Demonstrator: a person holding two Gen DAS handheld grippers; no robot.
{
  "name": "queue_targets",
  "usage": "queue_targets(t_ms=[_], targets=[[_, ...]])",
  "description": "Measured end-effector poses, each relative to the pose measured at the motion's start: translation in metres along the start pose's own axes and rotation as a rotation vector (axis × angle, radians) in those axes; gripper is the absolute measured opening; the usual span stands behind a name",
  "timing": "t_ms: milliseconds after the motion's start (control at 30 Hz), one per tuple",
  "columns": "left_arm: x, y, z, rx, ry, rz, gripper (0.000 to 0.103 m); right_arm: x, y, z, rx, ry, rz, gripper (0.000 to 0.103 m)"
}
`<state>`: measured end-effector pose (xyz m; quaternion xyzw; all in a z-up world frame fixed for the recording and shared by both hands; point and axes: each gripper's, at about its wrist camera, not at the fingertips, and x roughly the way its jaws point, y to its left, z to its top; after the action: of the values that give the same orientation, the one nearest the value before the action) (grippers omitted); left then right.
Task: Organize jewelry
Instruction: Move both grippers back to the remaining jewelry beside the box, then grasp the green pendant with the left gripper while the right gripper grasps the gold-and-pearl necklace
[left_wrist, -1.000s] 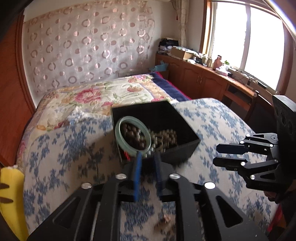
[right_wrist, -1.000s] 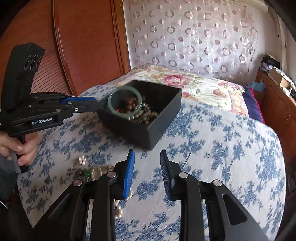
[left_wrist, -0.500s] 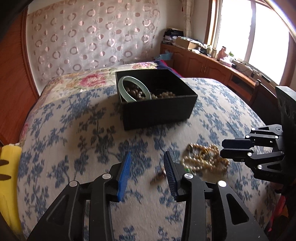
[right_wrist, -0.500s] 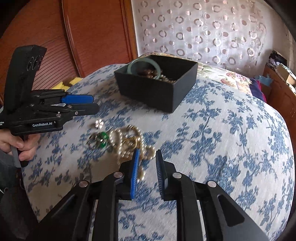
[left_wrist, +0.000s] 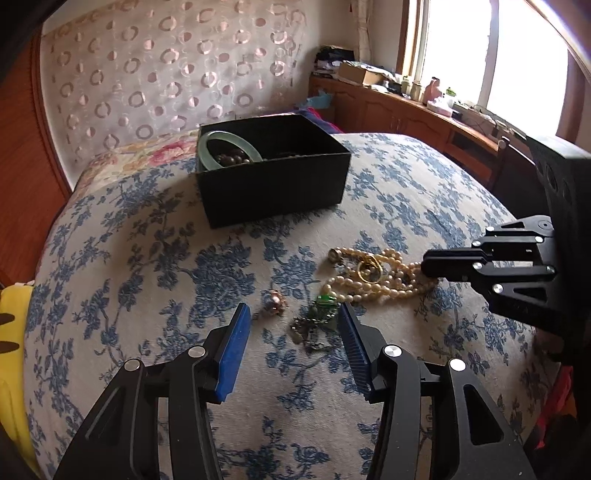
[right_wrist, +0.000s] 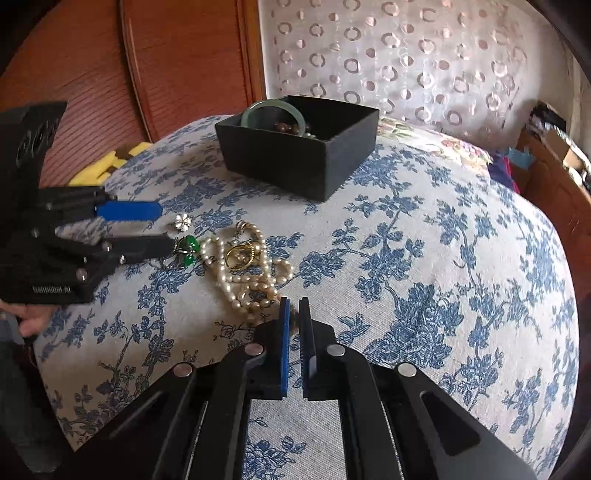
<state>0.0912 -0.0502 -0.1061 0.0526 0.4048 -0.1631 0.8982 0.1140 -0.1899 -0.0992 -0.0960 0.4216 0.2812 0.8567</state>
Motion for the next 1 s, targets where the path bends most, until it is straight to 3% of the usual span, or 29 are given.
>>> queue_targets(t_ms=[167,467,567,1000], targets=[[0.006,-0.003,0.001,0.008,0.03,0.008,0.034,0.0,0.0,-0.001,-0.004,-0.002,-0.004,0.006],[0.015,-0.009,0.005,0.039,0.048,0.035,0.027,0.002,0.003,0.0,-0.012,-0.003,-0.014,0.006],[0.015,-0.012,0.005,0.046,0.045,0.03,0.009,0.001,0.004,0.0,-0.011,-0.004,-0.013,0.006],[-0.008,-0.004,0.004,0.001,-0.017,0.039,0.004,0.001,0.002,0.0,-0.018,-0.005,-0.022,0.006]])
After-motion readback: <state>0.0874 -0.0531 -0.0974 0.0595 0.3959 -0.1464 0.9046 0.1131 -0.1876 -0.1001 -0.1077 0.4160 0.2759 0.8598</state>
